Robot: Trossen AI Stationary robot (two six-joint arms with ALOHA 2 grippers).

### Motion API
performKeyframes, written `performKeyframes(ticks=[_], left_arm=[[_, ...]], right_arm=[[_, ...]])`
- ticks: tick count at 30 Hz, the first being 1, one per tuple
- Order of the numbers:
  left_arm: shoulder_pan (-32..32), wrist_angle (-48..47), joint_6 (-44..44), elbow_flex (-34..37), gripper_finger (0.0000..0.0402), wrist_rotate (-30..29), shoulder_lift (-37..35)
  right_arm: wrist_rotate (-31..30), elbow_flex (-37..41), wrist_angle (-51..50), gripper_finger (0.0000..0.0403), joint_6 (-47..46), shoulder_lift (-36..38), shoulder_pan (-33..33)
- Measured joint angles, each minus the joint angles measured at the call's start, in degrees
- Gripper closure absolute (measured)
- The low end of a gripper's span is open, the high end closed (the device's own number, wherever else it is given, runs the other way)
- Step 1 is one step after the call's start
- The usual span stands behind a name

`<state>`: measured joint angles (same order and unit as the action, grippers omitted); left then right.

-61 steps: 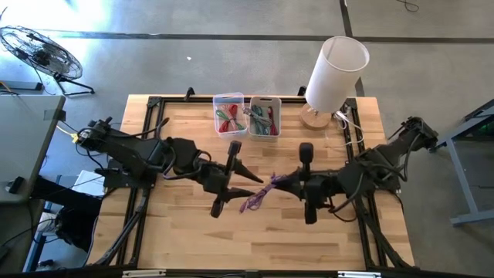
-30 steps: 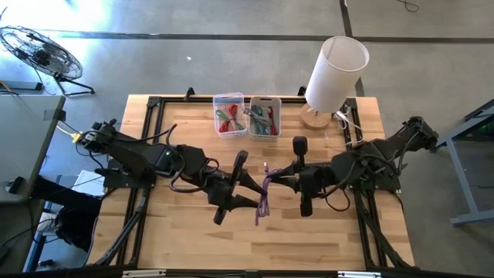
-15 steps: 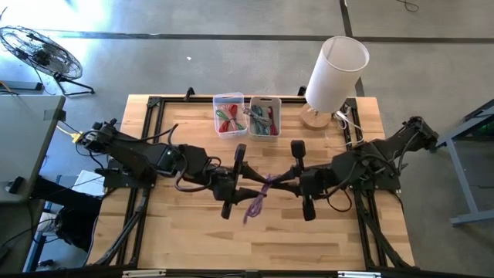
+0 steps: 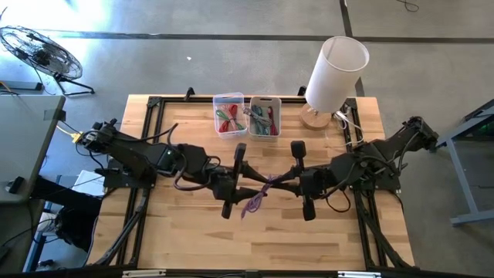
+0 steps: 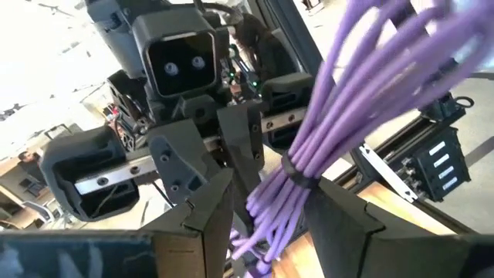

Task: Pick & Place USB Port
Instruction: Put the purple cable into the transparent bin

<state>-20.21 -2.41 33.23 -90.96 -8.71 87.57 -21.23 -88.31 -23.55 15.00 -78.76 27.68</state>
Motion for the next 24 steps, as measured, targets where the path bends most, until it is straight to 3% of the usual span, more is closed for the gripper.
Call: performKeyframes(ticks=[6, 13, 19, 24], left_arm=[[0.0, 2.4, 0.0, 0.0, 0.0264, 0.0, 0.0], [0.0, 2.7, 0.5, 0.0, 0.0381, -0.6, 0.0], [0.0, 3.3, 0.9, 0.0, 0.0381, -2.7, 0.0], [0.0, 3.5, 1.0, 0.0, 0.0382, -4.0, 0.0]], right_arm=[[0.0, 0.0, 0.0, 0.0399, 0.0, 0.0, 0.0], [-0.2, 0.1, 0.0, 0.0399, 0.2, 0.0, -0.1], [-0.1, 0.1, 0.0, 0.0394, 0.2, 0.0, -0.7], [-0.2, 0.1, 0.4, 0.034, -1.5, 0.0, -0.7]])
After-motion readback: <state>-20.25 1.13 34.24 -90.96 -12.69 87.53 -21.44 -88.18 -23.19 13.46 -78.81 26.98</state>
